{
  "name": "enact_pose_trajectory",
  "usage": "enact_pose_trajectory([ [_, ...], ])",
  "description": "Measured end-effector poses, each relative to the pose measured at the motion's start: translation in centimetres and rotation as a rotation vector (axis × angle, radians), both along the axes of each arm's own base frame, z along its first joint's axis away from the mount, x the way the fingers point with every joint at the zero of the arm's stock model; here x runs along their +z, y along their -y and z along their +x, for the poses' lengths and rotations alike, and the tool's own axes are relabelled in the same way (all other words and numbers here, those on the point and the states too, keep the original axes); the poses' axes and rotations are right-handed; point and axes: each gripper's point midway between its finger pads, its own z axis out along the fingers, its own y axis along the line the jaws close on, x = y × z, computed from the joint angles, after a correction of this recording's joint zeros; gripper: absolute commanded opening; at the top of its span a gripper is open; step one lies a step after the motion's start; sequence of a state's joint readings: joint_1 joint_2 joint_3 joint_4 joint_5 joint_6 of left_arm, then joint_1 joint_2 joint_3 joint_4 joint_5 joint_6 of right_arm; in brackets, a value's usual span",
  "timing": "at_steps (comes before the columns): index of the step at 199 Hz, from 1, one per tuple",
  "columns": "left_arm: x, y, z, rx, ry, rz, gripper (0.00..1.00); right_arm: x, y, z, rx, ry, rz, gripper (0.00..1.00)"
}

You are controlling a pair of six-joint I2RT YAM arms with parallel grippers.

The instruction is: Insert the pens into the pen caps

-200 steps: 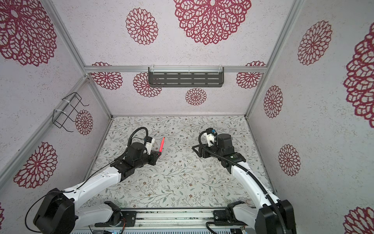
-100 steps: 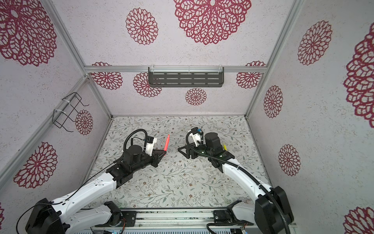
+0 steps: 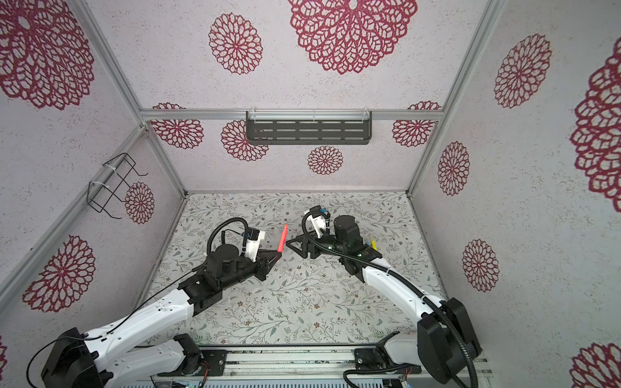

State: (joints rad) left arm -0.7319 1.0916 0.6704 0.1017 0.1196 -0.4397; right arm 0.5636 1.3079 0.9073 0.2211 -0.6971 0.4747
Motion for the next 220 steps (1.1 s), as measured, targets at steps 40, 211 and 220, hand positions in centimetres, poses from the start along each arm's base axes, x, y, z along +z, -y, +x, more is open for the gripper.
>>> enact_pose_trajectory([
  [40,0.5,0.6,-0.2,-0.012,0.015,-0.017,0.06,0.3,-0.9,0.1,0.017,-0.015,0.041,0.62],
  [211,0.0,1.3,-0.4,-0.026,0.009,-0.014,0.06,0.0,-2.2,-0.6,0.043,-0.074,0.118,0.31],
  [220,0.0,1.3,-0.4,-0.026,0.009,-0.014,0.06,-0.1,-2.3,-0.5,0.044,-0.079,0.117,0.29],
])
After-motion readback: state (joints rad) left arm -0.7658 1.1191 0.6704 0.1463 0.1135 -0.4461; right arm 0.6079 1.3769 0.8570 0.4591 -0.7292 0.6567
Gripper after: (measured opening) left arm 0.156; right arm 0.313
